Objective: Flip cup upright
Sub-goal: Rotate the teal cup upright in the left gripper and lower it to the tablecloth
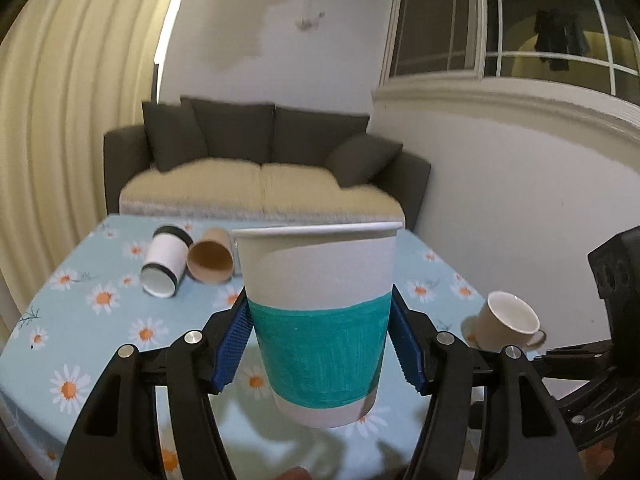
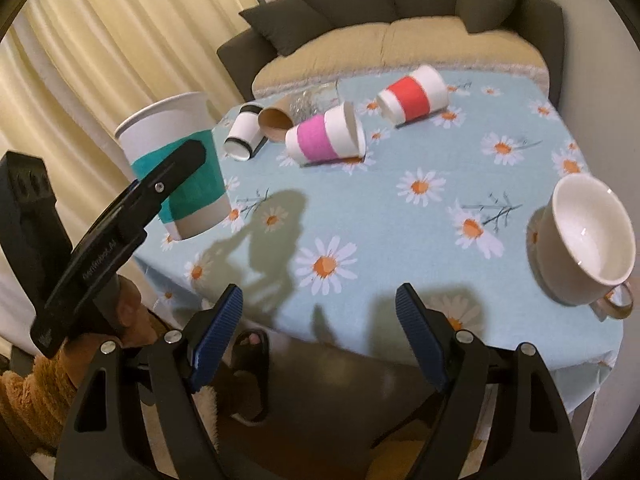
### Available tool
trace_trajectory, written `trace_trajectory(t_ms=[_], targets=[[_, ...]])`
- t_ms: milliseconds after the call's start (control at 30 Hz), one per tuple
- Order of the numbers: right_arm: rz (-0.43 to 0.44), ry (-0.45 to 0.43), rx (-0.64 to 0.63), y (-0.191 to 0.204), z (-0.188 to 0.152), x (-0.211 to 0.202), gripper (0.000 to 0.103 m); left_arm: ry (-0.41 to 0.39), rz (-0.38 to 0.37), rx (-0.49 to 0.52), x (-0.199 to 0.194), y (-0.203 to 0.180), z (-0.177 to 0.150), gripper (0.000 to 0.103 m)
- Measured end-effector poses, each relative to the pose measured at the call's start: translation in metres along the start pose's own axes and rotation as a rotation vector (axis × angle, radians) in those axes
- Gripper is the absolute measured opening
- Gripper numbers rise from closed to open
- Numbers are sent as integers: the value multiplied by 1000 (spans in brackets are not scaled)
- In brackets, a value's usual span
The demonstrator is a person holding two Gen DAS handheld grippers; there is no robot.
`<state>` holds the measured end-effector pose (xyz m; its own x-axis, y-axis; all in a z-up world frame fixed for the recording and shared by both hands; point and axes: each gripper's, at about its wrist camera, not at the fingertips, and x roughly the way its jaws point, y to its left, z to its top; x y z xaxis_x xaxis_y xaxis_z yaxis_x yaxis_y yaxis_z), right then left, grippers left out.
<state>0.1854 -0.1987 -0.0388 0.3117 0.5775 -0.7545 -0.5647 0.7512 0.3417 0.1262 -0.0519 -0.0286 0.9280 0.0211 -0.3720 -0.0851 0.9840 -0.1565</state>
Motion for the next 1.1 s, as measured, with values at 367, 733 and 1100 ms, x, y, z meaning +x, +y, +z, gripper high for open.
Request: trace_trajectory(t_ms=[367, 733, 1100], targets=[[-69, -60, -14, -11, -4, 10, 78, -162, 121, 95, 9, -8, -37, 62], [-74, -45, 23, -30, 2, 27, 78, -215, 229, 162, 33, -7, -74, 62], [-86, -21, 38, -36, 4, 37, 78, -176, 196, 170, 48, -7, -98, 63]])
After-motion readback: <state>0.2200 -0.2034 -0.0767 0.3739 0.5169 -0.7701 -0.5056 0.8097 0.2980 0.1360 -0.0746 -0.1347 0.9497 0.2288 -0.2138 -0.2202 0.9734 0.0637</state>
